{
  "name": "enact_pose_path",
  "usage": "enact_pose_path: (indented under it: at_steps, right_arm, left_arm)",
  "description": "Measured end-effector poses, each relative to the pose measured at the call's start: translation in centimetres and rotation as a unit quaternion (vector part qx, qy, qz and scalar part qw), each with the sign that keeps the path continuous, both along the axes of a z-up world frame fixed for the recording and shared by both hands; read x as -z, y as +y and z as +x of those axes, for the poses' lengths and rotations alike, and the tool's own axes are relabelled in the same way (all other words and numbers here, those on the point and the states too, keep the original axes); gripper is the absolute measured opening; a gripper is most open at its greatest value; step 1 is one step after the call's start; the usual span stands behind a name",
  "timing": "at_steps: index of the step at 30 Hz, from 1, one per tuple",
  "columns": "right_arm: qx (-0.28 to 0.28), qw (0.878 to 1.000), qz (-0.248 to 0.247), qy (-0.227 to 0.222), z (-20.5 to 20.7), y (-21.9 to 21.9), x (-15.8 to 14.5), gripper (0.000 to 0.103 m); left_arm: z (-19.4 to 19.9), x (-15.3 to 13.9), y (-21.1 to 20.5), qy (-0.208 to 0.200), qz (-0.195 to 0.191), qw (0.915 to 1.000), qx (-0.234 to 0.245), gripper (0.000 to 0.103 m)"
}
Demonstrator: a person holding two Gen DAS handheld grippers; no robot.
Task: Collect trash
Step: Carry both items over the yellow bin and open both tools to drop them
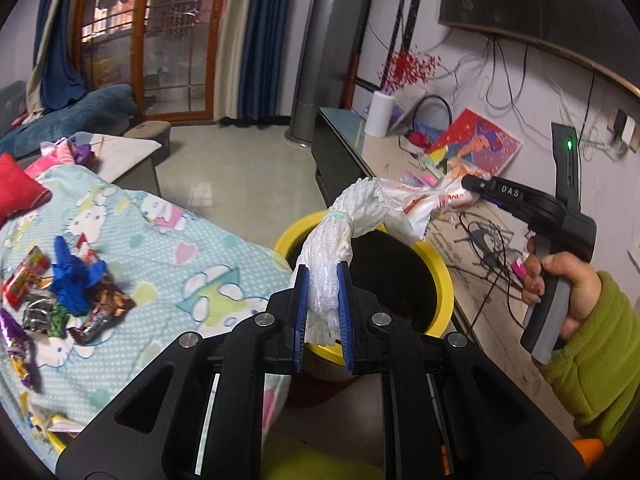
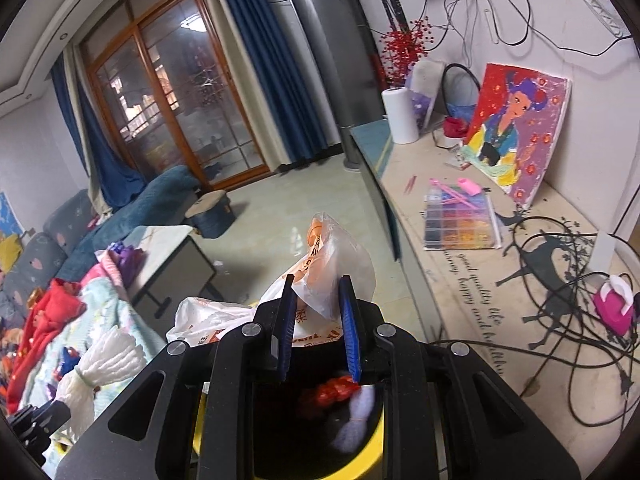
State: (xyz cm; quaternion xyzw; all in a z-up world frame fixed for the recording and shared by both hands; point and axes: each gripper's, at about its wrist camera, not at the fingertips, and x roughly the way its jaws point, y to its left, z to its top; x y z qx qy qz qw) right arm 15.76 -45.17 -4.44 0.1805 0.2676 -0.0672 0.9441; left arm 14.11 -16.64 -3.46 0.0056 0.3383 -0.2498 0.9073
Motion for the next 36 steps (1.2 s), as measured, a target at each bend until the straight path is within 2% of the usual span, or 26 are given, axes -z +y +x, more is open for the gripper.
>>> enact_pose_path:
  at_steps: [7, 19, 30, 36]
  right_arm:
    - [0.018, 0.999, -0.031, 0.007, 0.1, -1.2, 1.2, 0.021]
    - [0.024, 0.998, -0.047, 0.024, 0.6, -1.7, 3.2, 0.021]
    - [-0.006, 0.999, -0.013, 0.035, 1.3, -0.9, 3.9, 0.026]
    - [-0.019, 0.999, 0.005, 0.035, 1.5, -0.7, 3.9, 0.031]
  left_arm:
    - [0.3, 1.7, -2.5, 0.022, 0.024, 0.9992, 0.022, 0.009]
    - [1.3, 4.2, -5.6, 0.051, 0.062, 0.9954, 0.052, 0.009]
    - [2.7, 5.9, -7.7, 0.070, 0.089, 0.9911, 0.070, 0.010]
    - [3.5, 6.0, -8.7, 0.066, 0.092, 0.9906, 0.076, 0.010]
